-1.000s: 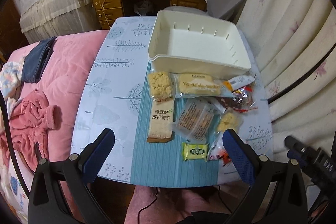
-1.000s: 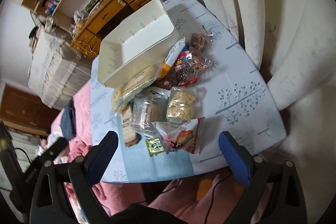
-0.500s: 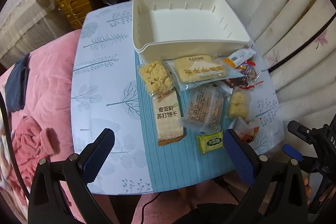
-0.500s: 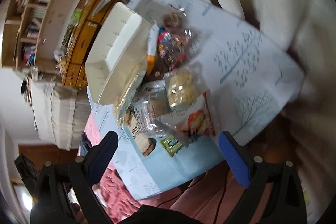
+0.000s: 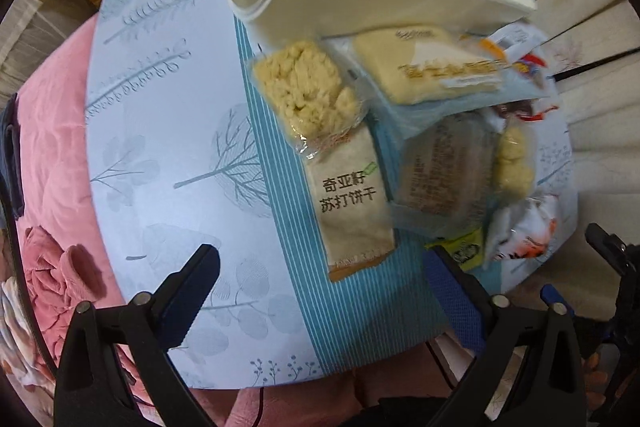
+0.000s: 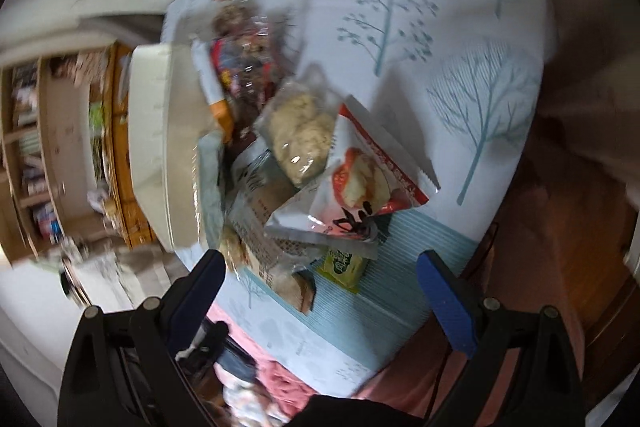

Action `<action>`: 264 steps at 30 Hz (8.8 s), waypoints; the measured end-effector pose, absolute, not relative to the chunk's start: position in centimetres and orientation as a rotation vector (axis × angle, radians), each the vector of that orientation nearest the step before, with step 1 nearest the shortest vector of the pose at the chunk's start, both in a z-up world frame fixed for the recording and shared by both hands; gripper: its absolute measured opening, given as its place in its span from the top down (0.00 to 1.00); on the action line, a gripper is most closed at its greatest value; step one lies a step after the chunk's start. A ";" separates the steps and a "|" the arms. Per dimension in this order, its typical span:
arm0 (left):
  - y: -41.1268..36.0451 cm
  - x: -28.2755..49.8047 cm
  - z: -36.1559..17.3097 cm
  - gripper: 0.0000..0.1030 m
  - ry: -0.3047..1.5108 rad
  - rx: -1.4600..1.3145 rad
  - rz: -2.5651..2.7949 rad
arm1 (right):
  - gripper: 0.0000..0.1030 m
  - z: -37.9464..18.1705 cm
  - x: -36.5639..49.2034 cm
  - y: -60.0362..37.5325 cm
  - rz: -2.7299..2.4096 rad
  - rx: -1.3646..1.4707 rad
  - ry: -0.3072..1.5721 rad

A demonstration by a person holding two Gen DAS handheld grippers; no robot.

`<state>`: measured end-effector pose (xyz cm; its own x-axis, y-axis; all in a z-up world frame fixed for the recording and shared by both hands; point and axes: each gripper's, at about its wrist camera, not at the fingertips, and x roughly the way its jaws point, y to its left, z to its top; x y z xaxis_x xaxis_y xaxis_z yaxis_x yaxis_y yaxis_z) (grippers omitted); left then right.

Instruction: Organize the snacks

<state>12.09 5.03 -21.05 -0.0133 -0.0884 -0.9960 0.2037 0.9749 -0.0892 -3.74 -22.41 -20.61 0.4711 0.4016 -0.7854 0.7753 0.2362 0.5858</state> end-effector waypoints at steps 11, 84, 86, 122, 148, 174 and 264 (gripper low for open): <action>3.7 15.7 -26.8 0.35 1.644 0.070 -0.222 | 0.24 -24.3 -3.2 -21.9 -0.462 1.530 1.120; 6.9 20.2 -7.8 0.89 1.362 -0.004 -0.231 | 0.40 -6.7 11.6 -12.6 0.011 0.438 1.025; 6.5 20.7 -7.4 0.89 1.348 -0.018 -0.213 | 0.40 -6.1 12.9 -12.8 0.030 0.401 1.006; 9.5 18.5 -8.6 0.88 1.290 -0.256 0.014 | 0.28 -7.2 20.9 -16.5 0.149 0.328 0.938; 16.7 12.9 -13.0 0.43 1.395 -0.170 -0.113 | 0.26 -9.3 6.6 -13.8 -0.080 0.394 0.991; 16.7 15.6 -24.1 0.13 1.553 -0.108 -0.083 | 0.20 -19.0 -0.6 -11.3 -0.088 0.226 1.136; 14.7 17.5 -13.4 0.48 1.510 -0.222 -0.063 | 0.48 -11.3 6.6 -9.7 0.138 0.070 1.093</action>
